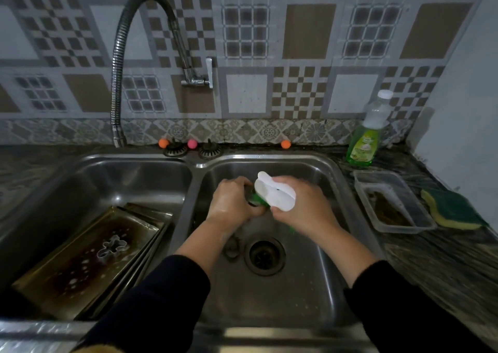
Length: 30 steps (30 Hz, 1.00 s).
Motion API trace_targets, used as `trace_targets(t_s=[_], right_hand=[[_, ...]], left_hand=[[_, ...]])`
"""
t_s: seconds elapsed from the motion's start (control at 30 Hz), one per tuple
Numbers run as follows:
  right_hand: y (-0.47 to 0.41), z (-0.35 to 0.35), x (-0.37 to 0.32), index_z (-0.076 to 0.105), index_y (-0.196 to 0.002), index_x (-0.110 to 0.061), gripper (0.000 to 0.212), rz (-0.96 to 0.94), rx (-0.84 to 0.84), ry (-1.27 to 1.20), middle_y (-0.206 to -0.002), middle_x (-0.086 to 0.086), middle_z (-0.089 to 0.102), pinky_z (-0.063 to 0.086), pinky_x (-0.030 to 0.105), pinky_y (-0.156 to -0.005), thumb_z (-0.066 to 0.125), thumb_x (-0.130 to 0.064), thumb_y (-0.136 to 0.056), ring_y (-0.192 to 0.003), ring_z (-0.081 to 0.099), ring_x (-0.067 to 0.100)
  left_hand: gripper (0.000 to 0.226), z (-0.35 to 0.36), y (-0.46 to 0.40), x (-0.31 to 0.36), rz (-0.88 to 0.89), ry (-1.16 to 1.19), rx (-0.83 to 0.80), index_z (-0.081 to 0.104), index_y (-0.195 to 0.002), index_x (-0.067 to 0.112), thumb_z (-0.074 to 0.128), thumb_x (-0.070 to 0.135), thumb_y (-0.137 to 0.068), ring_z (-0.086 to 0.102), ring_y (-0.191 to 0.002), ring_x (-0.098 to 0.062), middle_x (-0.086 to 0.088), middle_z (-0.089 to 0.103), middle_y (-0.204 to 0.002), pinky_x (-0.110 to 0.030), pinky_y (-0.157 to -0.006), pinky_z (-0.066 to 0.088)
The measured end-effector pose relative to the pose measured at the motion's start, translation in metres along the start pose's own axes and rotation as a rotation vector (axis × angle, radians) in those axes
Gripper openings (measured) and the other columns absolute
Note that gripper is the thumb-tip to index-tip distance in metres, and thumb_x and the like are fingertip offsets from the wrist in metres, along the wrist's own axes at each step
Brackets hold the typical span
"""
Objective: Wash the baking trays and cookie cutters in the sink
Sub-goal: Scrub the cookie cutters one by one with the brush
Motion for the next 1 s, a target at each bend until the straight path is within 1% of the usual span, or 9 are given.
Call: trace_targets(t_s=[0.1,0.2,0.3,0.43,0.5,0.63,0.8,0.9,1.0], right_hand=[[-0.006,0.007,-0.012,0.053,-0.128,-0.035,0.063,-0.001,0.034,-0.002,-0.120,-0.004,0.060,0.046,0.028,-0.085,0.076,-0.027,-0.070,-0.109,0.056,0.018],[-0.012,0.027,-0.033,0.052,-0.130,-0.036,0.065,-0.036,-0.039,0.003,-0.122,-0.005,0.058,0.046,0.029,-0.085,0.077,-0.028,-0.070,-0.110,0.054,0.017],[-0.020,0.037,-0.050,0.054,-0.128,-0.033,0.063,-0.035,0.002,-0.048,-0.123,-0.003,0.059,0.047,0.031,-0.088,0.076,-0.027,-0.070,-0.112,0.054,0.019],[-0.026,0.057,-0.078,0.056,-0.128,-0.033,0.061,-0.014,0.061,-0.217,-0.122,-0.009,0.062,0.035,0.013,-0.082,0.076,-0.026,-0.071,-0.111,0.056,0.012],[-0.025,0.068,-0.088,0.056,-0.127,-0.034,0.060,-0.018,0.067,-0.248,-0.122,-0.013,0.062,0.031,0.008,-0.078,0.077,-0.024,-0.071,-0.109,0.056,0.007],[-0.027,0.088,-0.095,0.058,-0.126,-0.031,0.058,-0.009,0.068,-0.232,-0.123,-0.012,0.061,0.033,0.011,-0.082,0.077,-0.022,-0.072,-0.110,0.056,0.009],[-0.031,0.106,-0.099,0.060,-0.124,-0.026,0.056,-0.017,0.070,-0.223,-0.113,-0.014,0.060,0.030,0.008,-0.076,0.078,-0.016,-0.072,-0.099,0.053,0.004],[-0.032,0.113,-0.098,0.061,-0.122,-0.025,0.056,-0.007,0.082,-0.226,-0.109,-0.016,0.058,0.030,0.007,-0.075,0.079,-0.014,-0.071,-0.098,0.052,0.003],[-0.031,0.119,-0.099,0.061,-0.121,-0.027,0.055,0.002,0.080,-0.240,-0.108,-0.018,0.059,0.034,0.012,-0.079,0.079,-0.015,-0.071,-0.098,0.055,0.004]], left_hand=[[0.061,-0.008,0.002,-0.012,0.003,0.009,0.019,0.065,-0.110,0.019,0.083,0.045,-0.057,0.057,-0.099,-0.018,0.000,0.068,-0.098,-0.028,-0.080,0.047],[0.061,-0.023,0.005,-0.034,-0.025,0.031,0.068,0.065,-0.110,0.018,0.084,0.043,-0.058,0.059,-0.099,-0.019,0.000,0.069,-0.099,-0.029,-0.082,0.048],[0.063,-0.045,0.011,-0.061,-0.040,0.068,0.149,0.063,-0.113,0.017,0.086,0.043,-0.060,0.055,-0.100,-0.015,0.002,0.065,-0.101,-0.019,-0.082,0.038],[0.069,-0.071,0.018,-0.103,-0.073,0.138,0.258,0.060,-0.119,0.013,0.089,0.036,-0.060,0.053,-0.105,-0.018,-0.001,0.064,-0.111,-0.010,-0.084,0.030],[0.069,-0.079,0.024,-0.136,-0.108,0.141,0.225,0.057,-0.121,0.016,0.088,0.035,-0.062,0.052,-0.109,-0.015,0.001,0.061,-0.116,-0.014,-0.089,0.034],[0.066,-0.089,0.050,-0.224,-0.313,0.119,0.112,0.049,-0.125,0.027,0.084,0.034,-0.069,0.051,-0.116,-0.013,0.006,0.053,-0.125,-0.033,-0.101,0.044],[0.065,-0.100,0.081,-0.306,-0.533,-0.113,-0.069,0.041,-0.133,0.030,0.073,0.045,-0.078,0.040,-0.130,-0.017,0.006,0.045,-0.135,-0.042,-0.110,0.029],[0.071,-0.107,0.085,-0.335,-0.612,-0.138,-0.072,0.036,-0.138,0.029,0.071,0.047,-0.079,0.035,-0.134,-0.017,0.004,0.043,-0.140,-0.044,-0.111,0.027],[0.077,-0.106,0.084,-0.348,-0.632,-0.127,-0.083,0.034,-0.141,0.029,0.072,0.049,-0.077,0.032,-0.137,-0.018,0.003,0.040,-0.143,-0.046,-0.113,0.025]])
Point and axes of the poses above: each hand's wrist, its own y-axis away from the middle knuckle, its own z-axis out of the palm, x = y × z, the point moved 10 cm from there along -y, towards the middle knuckle
